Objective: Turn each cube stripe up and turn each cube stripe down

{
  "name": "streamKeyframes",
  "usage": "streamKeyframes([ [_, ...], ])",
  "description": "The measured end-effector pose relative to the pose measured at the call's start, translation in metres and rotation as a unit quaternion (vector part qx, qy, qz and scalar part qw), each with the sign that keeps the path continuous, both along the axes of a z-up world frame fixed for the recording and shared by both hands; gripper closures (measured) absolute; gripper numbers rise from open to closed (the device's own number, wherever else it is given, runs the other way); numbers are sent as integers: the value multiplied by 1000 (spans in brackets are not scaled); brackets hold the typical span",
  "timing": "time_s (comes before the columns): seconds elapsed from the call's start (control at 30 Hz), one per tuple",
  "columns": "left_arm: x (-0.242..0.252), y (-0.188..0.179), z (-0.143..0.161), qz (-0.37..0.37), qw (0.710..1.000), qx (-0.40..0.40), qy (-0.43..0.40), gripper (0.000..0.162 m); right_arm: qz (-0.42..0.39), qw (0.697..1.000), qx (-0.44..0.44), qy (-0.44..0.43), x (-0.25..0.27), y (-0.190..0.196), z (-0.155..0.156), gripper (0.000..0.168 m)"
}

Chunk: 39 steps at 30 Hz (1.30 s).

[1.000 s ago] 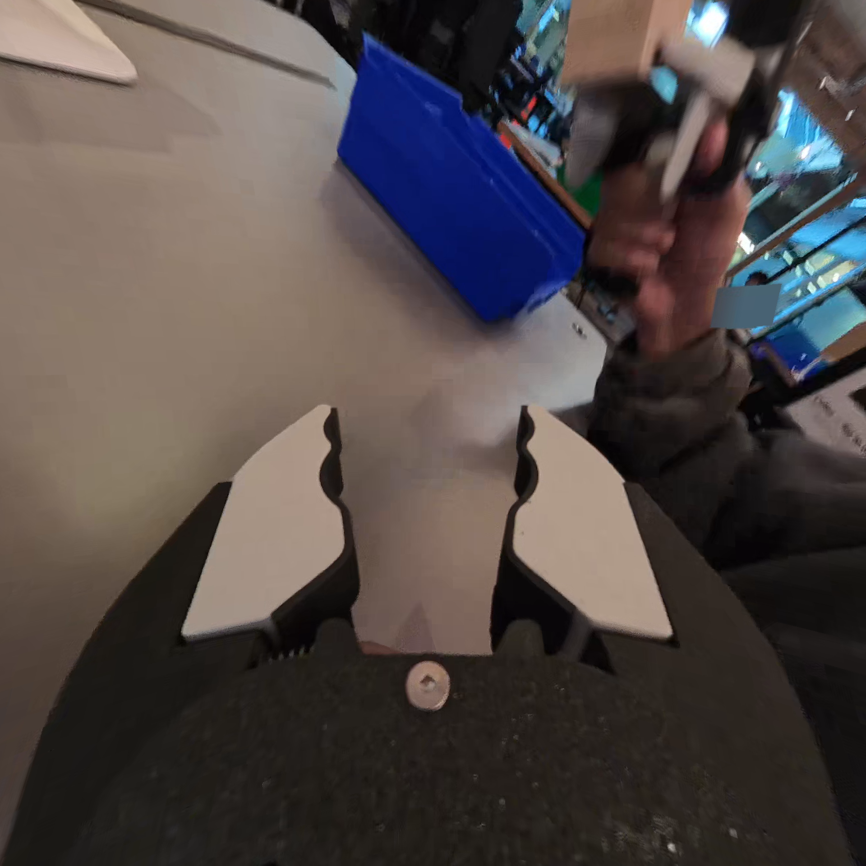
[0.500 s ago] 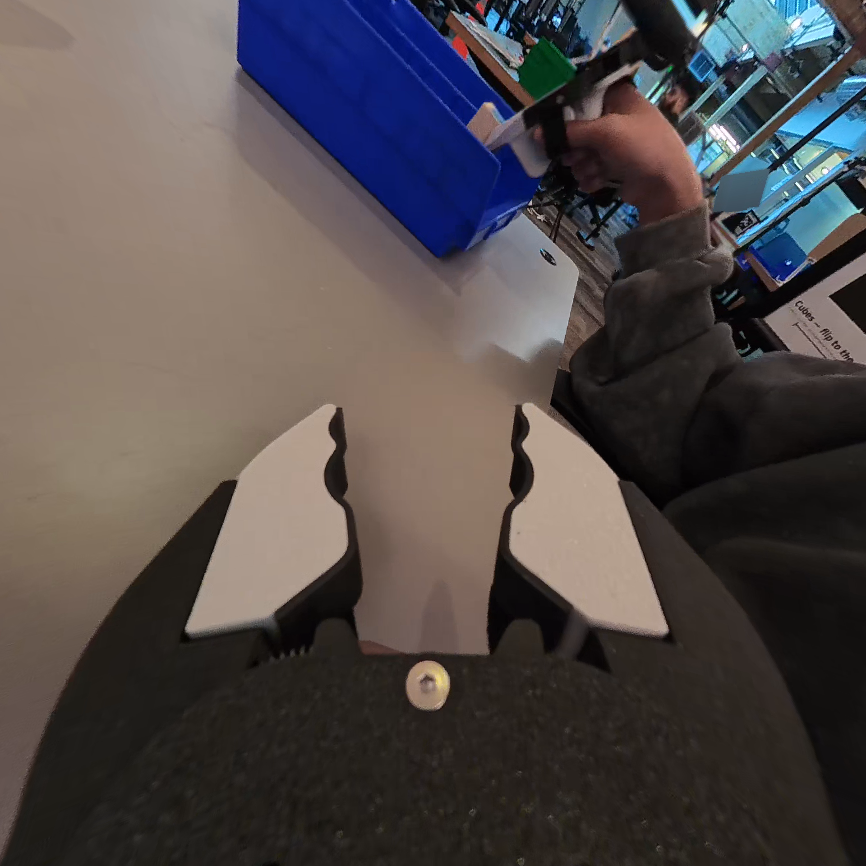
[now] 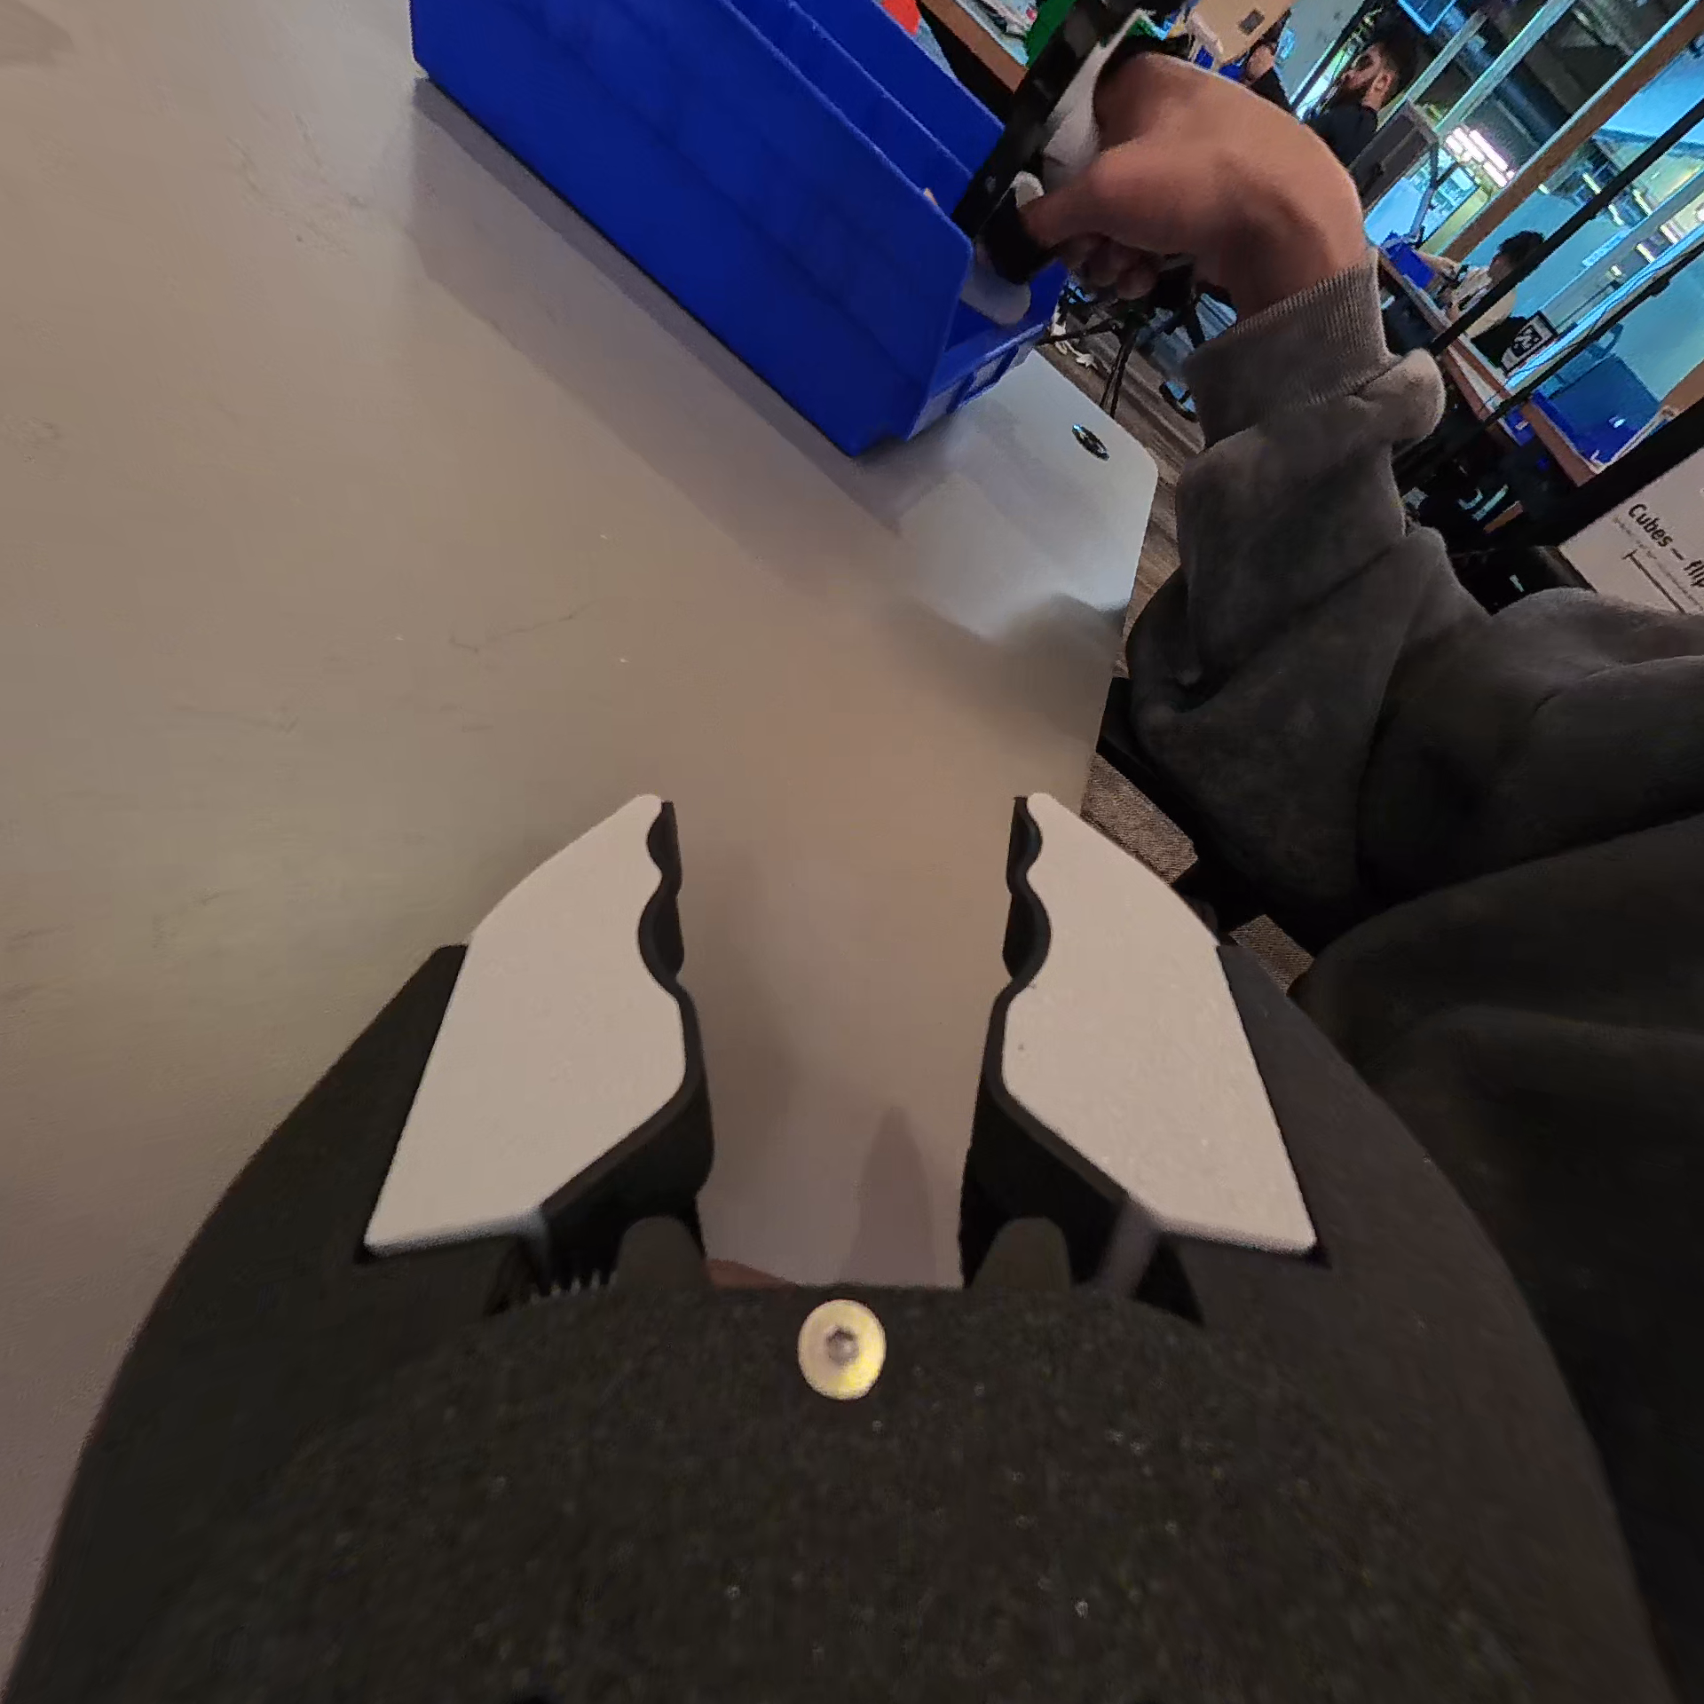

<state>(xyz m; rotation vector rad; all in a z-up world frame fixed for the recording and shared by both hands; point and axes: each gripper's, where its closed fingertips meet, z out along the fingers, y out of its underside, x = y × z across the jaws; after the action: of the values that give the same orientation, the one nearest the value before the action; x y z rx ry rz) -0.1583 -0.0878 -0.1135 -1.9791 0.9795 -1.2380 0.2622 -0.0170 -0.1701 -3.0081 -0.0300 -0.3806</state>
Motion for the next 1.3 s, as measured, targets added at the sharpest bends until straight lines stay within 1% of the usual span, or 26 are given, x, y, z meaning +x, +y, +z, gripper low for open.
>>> streamKeyframes([
  [0.27,3,-4,-7,-11,1000,-19,6,94,19,998,-67,1,0,-4,-5,122],
  [0.47,6,-7,-12,-19,999,-19,17,94,42,996,-76,-9,1,-3,-6,122],
  [0.57,6,-8,-13,-21,999,-17,20,94,61,995,-71,-30,3,-5,0,122],
  [0.63,5,-7,-12,-20,1000,-14,20,94,74,994,-46,-59,3,-9,19,118],
  [0.67,4,-7,-11,-20,1000,-12,20,93,80,995,-17,-62,0,-9,34,118],
  [0.73,3,-5,-12,-15,1000,-8,24,93,102,991,80,-24,-22,-3,70,117],
  [0.77,3,-4,-12,-13,1000,-7,26,93,120,984,130,0,-36,0,88,117],
  [0.83,3,-3,-14,-10,999,-7,31,93,176,961,214,21,-64,5,122,117],
  [0.87,2,-2,-14,-6,999,-6,34,93,222,940,256,42,-87,9,136,116],
  [0.9,1,-1,-15,-2,999,-3,38,93,270,911,300,86,-120,12,147,117],
  [0.93,1,1,-16,4,999,0,41,93,316,875,333,154,-160,11,155,117],
  [0.97,0,3,-16,10,999,2,44,93,358,832,356,232,-202,7,159,117],
  [1.0,-2,4,-16,16,999,4,48,93,393,781,370,314,-244,-1,161,116],
  [1.03,-4,7,-15,24,998,6,52,93,415,730,369,399,-282,-13,158,116],
  [1.07,-7,9,-13,34,998,9,56,93,418,690,359,469,-310,-23,148,113],
  [1.1,-11,12,-10,47,997,13,63,93,414,674,335,512,-330,-29,130,109],
  [1.17,-25,21,4,73,994,31,76,93,395,666,300,558,-354,-34,96,109],
  [1.2,-38,31,16,101,990,46,83,94,391,666,293,564,-360,-35,85,109],
  [1.27,-79,59,42,174,977,66,106,95,388,664,301,563,-367,-36,79,110],
  [1.3,-104,75,53,213,968,61,117,95,397,666,294,559,-369,-38,79,111],
])
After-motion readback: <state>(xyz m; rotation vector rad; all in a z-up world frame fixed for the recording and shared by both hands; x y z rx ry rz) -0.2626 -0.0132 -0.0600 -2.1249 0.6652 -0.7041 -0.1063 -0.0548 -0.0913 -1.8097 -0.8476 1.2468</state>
